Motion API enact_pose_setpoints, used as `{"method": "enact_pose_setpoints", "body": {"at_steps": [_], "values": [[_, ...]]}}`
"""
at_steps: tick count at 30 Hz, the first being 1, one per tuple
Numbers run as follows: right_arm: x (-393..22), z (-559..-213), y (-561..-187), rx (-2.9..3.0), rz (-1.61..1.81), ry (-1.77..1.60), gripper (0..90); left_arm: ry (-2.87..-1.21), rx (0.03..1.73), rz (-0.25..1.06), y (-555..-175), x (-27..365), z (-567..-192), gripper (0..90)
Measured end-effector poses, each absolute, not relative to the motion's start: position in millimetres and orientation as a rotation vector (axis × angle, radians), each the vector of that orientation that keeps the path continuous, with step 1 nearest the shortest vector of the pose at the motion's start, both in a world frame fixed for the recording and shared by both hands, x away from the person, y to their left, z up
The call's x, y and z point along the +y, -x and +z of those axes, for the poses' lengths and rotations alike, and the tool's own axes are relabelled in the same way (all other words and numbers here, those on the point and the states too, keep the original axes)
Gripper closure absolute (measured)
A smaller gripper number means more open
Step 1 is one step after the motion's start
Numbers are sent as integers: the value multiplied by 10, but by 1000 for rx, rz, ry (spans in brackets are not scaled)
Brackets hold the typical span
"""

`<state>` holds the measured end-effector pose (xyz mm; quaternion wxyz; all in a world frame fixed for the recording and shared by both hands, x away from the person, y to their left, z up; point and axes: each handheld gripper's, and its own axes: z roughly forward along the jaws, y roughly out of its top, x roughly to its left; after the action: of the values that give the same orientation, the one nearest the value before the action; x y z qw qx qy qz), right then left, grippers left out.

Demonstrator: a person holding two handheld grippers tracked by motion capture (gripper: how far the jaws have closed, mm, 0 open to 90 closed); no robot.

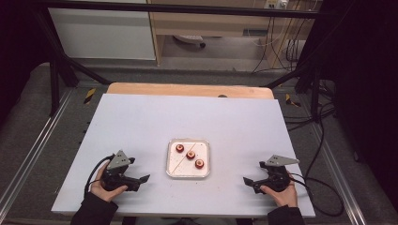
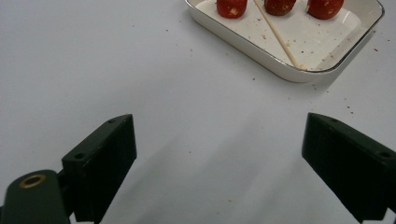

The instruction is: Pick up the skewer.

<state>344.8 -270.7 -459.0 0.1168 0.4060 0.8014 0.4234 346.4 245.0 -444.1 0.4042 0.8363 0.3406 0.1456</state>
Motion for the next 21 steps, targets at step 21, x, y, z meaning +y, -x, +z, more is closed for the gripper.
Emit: {"method": "enact_pose_setpoints", "body": {"at_steps": [21], "values": [[-2694, -4588, -3449, 2352, 1233, -1179, 11, -2137, 846, 366, -3529, 2055, -4237, 111]]}}
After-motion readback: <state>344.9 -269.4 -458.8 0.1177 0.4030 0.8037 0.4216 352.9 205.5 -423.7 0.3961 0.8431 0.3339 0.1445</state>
